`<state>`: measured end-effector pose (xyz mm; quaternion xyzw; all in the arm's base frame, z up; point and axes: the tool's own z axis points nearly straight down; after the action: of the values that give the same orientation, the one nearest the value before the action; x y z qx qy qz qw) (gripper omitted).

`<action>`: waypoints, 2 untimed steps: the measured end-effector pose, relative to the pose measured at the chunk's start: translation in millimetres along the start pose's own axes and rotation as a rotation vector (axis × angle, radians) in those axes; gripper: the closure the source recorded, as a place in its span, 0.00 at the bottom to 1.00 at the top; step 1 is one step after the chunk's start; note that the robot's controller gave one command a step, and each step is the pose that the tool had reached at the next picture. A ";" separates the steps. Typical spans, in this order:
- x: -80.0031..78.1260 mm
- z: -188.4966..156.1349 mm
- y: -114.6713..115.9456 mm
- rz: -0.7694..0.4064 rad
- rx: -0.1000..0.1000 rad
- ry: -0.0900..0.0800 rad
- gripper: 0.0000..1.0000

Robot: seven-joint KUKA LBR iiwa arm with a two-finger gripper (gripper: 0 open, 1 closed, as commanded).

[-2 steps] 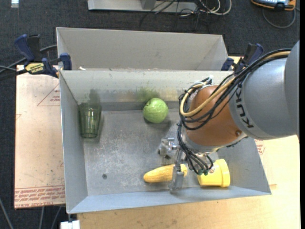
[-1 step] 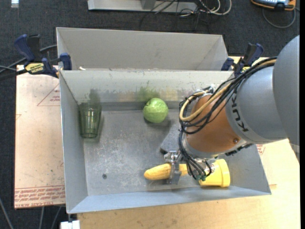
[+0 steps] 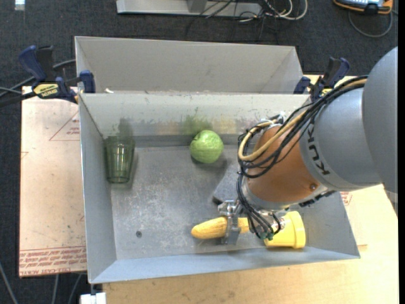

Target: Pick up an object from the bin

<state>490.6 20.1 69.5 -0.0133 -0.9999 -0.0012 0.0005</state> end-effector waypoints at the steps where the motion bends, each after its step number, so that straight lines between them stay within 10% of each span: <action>1: -1.1 -125.9 5.1 0.014 -0.001 -0.002 1.00; 2: -1.1 -125.9 5.0 0.014 -0.001 -0.002 1.00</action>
Offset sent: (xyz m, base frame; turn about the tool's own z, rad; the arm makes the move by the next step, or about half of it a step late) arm 0.0000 0.0000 0.0000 0.0000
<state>492.0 24.9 195.3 -0.0201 -0.9998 -0.0017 -0.0005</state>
